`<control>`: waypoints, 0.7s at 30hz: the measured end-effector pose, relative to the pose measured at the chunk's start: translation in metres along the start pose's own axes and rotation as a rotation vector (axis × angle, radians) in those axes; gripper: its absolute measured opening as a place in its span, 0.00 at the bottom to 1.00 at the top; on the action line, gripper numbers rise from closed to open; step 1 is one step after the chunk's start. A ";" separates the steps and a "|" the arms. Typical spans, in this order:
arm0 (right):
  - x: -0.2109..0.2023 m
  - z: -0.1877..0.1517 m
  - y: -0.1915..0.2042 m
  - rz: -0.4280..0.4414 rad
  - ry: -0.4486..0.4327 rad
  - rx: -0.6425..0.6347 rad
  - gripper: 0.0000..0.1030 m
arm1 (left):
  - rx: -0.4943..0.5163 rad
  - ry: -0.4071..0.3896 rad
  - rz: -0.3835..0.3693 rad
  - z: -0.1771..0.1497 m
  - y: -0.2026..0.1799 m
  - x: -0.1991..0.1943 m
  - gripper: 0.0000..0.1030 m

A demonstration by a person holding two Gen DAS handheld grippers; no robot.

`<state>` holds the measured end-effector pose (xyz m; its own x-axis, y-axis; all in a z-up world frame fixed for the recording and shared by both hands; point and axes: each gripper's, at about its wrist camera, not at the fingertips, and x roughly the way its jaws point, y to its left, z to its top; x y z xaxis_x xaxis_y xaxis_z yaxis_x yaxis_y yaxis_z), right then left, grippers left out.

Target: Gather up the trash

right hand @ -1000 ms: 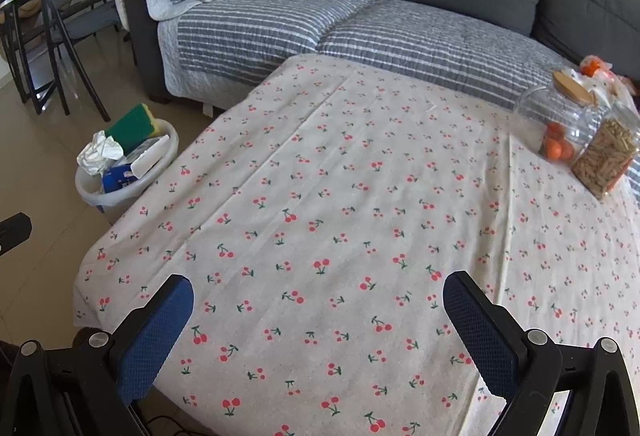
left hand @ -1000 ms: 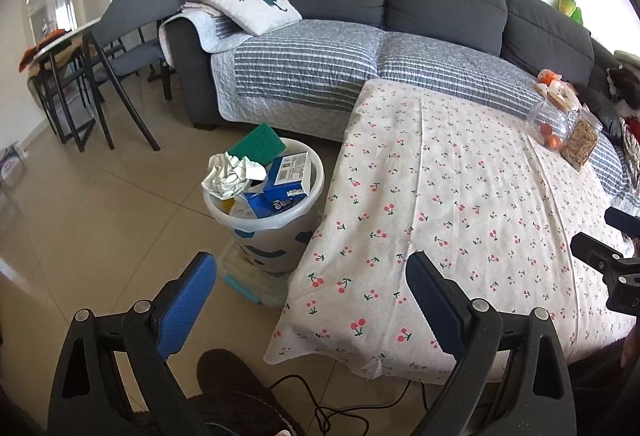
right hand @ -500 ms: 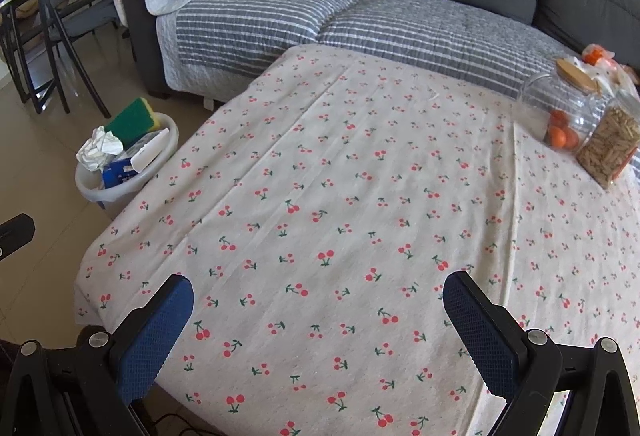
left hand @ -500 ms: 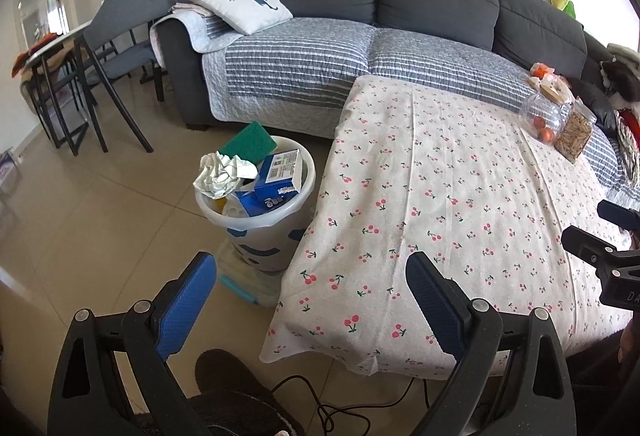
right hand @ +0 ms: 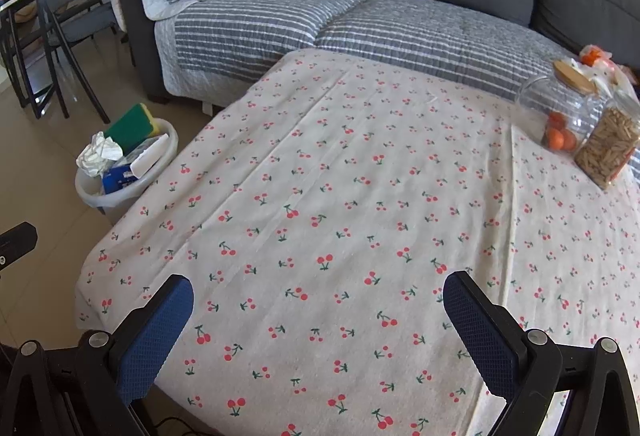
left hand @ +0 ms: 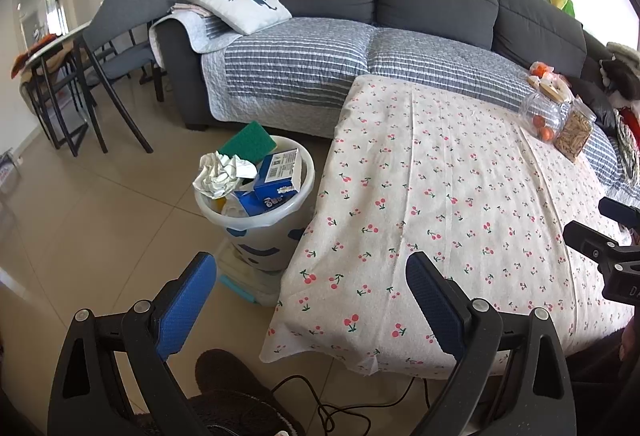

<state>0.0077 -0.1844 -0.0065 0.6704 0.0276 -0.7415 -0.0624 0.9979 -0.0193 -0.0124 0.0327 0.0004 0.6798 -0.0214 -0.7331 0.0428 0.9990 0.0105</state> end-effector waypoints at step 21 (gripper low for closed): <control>0.003 0.000 -0.003 -0.011 0.004 0.007 0.99 | 0.005 -0.005 -0.004 0.002 0.000 -0.003 0.94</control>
<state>0.0100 -0.1874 -0.0084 0.6678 0.0168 -0.7442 -0.0499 0.9985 -0.0223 -0.0133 0.0330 0.0036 0.6830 -0.0257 -0.7299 0.0493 0.9987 0.0110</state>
